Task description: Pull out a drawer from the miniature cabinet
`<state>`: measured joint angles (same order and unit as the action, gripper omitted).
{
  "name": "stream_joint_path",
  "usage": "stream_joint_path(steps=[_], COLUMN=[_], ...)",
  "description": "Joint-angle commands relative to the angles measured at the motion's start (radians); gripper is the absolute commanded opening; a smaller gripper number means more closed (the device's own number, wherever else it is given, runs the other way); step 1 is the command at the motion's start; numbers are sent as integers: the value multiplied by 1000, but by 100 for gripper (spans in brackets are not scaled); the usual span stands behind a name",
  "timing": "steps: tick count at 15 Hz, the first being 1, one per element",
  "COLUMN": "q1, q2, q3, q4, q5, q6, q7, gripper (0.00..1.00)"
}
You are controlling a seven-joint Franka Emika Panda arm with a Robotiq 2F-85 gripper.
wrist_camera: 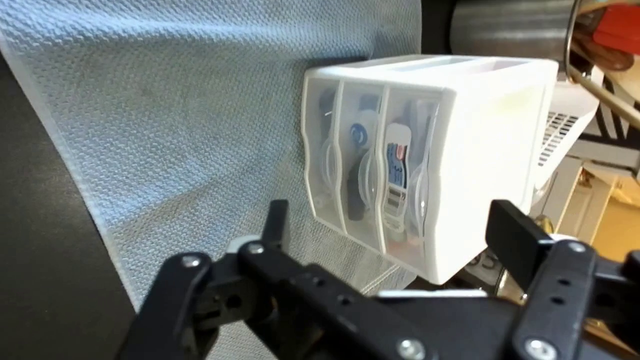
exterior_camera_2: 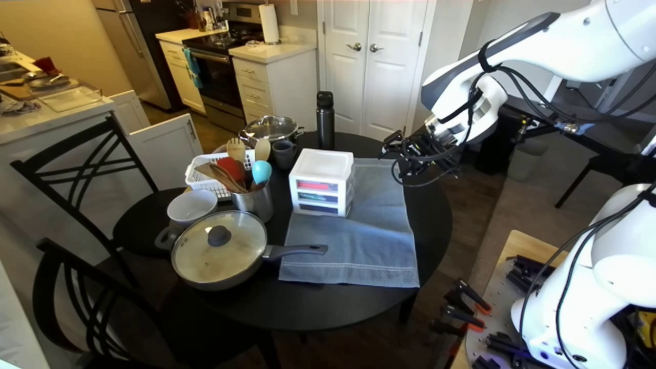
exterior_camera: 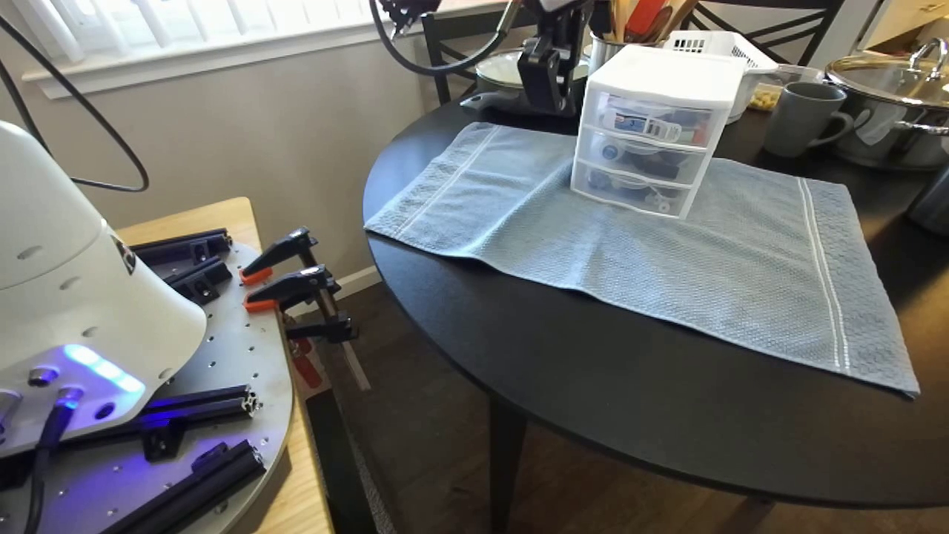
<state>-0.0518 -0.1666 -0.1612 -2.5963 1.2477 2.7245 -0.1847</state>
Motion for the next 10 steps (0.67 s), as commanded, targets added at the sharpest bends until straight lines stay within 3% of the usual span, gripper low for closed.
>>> stream_joint_path(steps=[1, 7, 10], q1=[-4, -22, -24], q2=[69, 167, 192], q3=[-45, -111, -128], q4=[23, 73, 77], q5=[237, 517, 536], q6=[11, -106, -214], q7=[-115, -330, -486], gripper=[100, 100, 100])
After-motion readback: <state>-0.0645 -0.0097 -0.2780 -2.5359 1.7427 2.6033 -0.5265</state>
